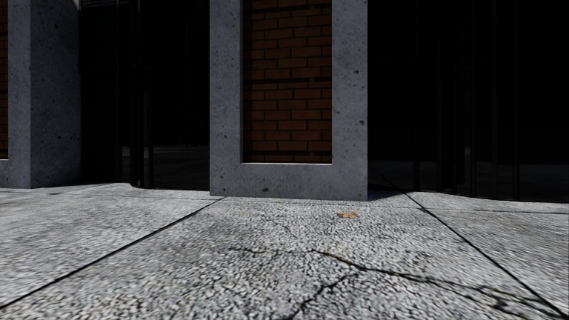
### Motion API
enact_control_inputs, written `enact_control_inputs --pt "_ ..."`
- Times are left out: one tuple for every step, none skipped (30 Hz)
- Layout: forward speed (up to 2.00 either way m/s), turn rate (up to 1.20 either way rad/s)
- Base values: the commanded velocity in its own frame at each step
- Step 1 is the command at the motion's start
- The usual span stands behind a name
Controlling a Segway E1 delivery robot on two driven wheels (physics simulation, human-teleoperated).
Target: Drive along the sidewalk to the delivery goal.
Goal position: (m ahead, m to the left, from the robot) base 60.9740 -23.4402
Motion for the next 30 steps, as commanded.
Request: enact_control_inputs --pt "0.00 0.00" --pt "0.00 0.00" --pt "0.00 0.00" --pt "0.00 0.00" --pt "0.00 0.00" --pt "0.00 0.00" --pt "0.00 0.00" --pt "0.00 0.00" --pt "0.00 0.00" --pt "0.00 0.00" --pt "0.00 0.00" --pt "0.00 0.00" --pt "0.00 0.00" --pt "0.00 0.00" --pt "0.00 0.00" --pt "0.00 0.00" --pt "0.00 0.00" --pt "0.00 0.00" --pt "0.00 0.00" --pt "0.00 0.00" --pt "0.00 0.00" --pt "0.00 0.00" --pt "0.00 0.00" --pt "0.00 0.00" --pt "0.00 0.00" --pt "0.00 0.00" --pt "0.00 0.00" --pt "0.00 0.00" --pt "0.00 0.00" --pt "0.00 0.00"
